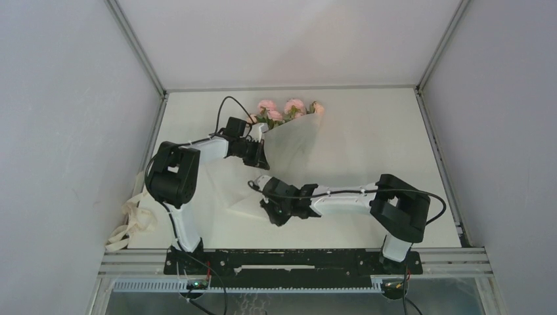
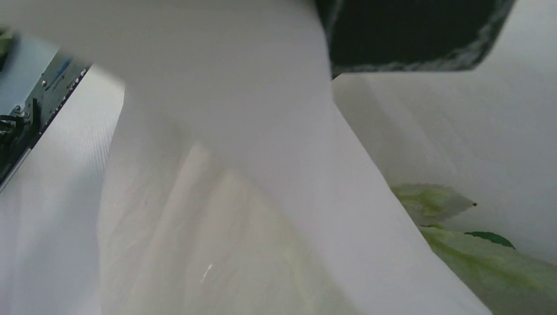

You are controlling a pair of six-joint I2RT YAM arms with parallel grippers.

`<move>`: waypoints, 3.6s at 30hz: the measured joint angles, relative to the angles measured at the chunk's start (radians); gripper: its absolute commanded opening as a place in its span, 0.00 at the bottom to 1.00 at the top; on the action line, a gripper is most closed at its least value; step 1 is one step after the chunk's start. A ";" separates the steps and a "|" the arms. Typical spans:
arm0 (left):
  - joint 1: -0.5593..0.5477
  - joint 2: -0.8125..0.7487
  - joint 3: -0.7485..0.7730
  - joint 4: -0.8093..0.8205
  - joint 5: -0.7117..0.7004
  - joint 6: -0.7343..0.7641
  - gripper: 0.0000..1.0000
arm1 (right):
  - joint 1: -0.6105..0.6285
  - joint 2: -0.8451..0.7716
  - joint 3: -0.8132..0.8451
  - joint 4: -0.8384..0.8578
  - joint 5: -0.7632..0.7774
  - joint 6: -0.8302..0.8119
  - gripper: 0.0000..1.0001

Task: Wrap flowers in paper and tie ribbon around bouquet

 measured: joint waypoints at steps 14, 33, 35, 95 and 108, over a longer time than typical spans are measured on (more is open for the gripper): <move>0.013 -0.001 -0.019 0.006 0.031 0.002 0.02 | -0.195 -0.230 -0.150 0.011 -0.071 0.105 0.85; 0.058 -0.001 -0.035 0.011 0.044 0.008 0.01 | -0.684 0.162 -0.006 0.246 -0.417 0.448 0.25; 0.068 -0.001 -0.035 0.008 0.057 0.008 0.00 | -0.688 0.170 -0.006 0.250 -0.426 0.454 0.02; 0.027 0.013 -0.146 0.279 0.098 -0.148 0.08 | -0.234 -0.015 -0.108 0.099 -0.256 0.211 0.00; 0.129 -0.099 -0.105 0.058 0.023 -0.060 0.71 | -0.225 0.058 -0.071 0.073 -0.307 0.217 0.00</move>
